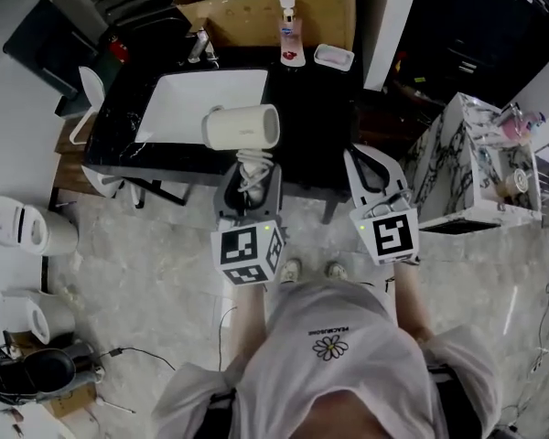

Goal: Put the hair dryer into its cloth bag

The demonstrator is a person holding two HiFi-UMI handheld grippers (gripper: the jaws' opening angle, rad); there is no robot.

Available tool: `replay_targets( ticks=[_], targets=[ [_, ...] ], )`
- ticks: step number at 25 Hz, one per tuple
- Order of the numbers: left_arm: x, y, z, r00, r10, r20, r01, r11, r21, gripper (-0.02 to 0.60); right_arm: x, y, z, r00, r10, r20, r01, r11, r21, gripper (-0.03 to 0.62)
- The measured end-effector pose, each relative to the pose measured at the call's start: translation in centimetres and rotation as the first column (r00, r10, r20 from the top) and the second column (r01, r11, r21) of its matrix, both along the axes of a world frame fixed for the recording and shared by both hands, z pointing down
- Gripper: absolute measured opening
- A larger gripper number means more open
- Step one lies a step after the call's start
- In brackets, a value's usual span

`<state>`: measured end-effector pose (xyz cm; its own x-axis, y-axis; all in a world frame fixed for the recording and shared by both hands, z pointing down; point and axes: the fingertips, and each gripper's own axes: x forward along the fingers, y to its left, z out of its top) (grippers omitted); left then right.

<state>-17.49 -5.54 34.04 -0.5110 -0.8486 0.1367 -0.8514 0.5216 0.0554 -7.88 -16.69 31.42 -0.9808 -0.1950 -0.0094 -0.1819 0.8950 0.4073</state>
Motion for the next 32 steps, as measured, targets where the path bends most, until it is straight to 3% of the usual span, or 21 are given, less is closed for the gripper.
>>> replay_targets(
  ticks=[3, 7, 10, 11, 14, 19, 22, 27, 32],
  targets=[
    [0.6, 0.2, 0.2, 0.999, -0.038, -0.002, 0.038, 0.999, 0.000, 0.261, 0.3, -0.2, 0.4, 0.999, -0.050, -0.021, 0.050, 0.999, 0.011, 0.011],
    [0.9, 0.5, 0.5, 0.997, -0.077, 0.000, 0.077, 0.997, -0.005, 0.261, -0.3, 0.7, 2.6, 0.965, -0.180, -0.191, 0.198, 0.977, 0.077, 0.012],
    [1.2, 0.8, 0.8, 0.995, -0.098, -0.007, 0.098, 0.995, -0.009, 0.261, -1.1, 1.8, 5.0, 0.885, -0.301, -0.354, 0.357, 0.929, 0.102, 0.026],
    [1.4, 0.9, 1.0, 0.995, -0.103, -0.011, 0.103, 0.995, -0.013, 0.262, -1.3, 2.0, 6.0, 0.854, -0.327, -0.404, 0.399, 0.911, 0.107, 0.084],
    [1.9, 1.2, 1.8, 0.993, -0.112, -0.021, 0.111, 0.993, -0.029, 0.262, -1.8, 2.2, 9.4, 0.742, -0.386, -0.549, 0.505, 0.860, 0.077, 0.140],
    [2.2, 1.7, 3.0, 0.993, -0.118, -0.027, 0.116, 0.991, -0.070, 0.261, -2.1, 1.6, 14.7, 0.581, -0.364, -0.728, 0.603, 0.793, 0.085, 0.140],
    [2.1, 2.3, 3.6, 0.991, -0.126, -0.031, 0.123, 0.988, -0.090, 0.261, -2.2, 1.3, 17.2, 0.508, -0.314, -0.802, 0.640, 0.761, 0.107, 0.140],
    [1.9, 3.2, 4.4, 0.989, -0.138, -0.051, 0.132, 0.986, -0.105, 0.262, -2.7, 1.9, 19.3, 0.445, -0.279, -0.851, 0.667, 0.737, 0.107, 0.132],
    [1.7, 3.8, 5.1, 0.988, -0.138, -0.069, 0.129, 0.985, -0.115, 0.262, -3.5, 2.1, 20.8, 0.407, -0.264, -0.874, 0.655, 0.752, 0.078, 0.104]
  ],
)
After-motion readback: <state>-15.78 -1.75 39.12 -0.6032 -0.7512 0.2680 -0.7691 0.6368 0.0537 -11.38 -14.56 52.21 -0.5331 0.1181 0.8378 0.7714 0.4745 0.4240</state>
